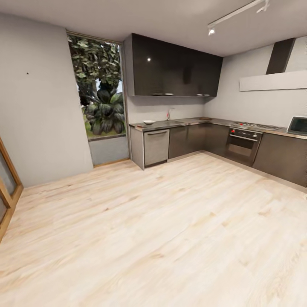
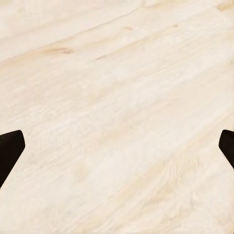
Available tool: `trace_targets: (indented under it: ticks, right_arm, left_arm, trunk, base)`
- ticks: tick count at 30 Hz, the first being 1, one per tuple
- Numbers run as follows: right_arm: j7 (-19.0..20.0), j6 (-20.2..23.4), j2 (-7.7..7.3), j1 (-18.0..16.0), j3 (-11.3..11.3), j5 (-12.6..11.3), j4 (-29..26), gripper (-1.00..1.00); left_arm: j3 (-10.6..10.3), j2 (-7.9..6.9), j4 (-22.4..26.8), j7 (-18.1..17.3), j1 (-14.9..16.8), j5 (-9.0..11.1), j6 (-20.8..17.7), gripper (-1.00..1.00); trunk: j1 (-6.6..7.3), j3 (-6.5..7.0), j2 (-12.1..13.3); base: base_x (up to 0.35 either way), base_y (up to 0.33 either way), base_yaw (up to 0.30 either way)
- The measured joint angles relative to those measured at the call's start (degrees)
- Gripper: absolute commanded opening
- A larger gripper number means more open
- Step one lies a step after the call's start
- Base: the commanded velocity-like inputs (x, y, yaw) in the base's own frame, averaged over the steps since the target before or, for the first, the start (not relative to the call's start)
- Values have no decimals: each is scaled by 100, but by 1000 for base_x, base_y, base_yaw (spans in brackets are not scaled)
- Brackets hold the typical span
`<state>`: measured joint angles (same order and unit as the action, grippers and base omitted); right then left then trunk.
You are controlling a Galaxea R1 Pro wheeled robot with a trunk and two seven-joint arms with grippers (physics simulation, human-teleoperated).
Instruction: In the kitchen, take the Vidalia onion out of the sink, dice it on the chopping board with the paring knife, put the diced onion into the bowl on the countertop, then place both the paring knife and the chopping board into the sink.
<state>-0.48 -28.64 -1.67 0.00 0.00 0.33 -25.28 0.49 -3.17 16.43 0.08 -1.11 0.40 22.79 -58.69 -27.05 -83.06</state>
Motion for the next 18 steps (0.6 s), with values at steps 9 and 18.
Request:
trace_targets:
  ticks: [9, 18]
  right_arm:
    - [0, 1, 0, 0, 0, -1, 0, 100]
    - [0, 1, 0, 0, 0, 3, 4, 100]
  left_arm:
    - [0, 0, 0, 0, 0, 0, 0, 100]
    - [0, 0, 0, 0, 0, 0, 0, 100]
  trunk:
    - [0, 0, 0]
    - [0, 0, 0]
  base:
    - [318, 0, -7]
    - [318, 0, 0]
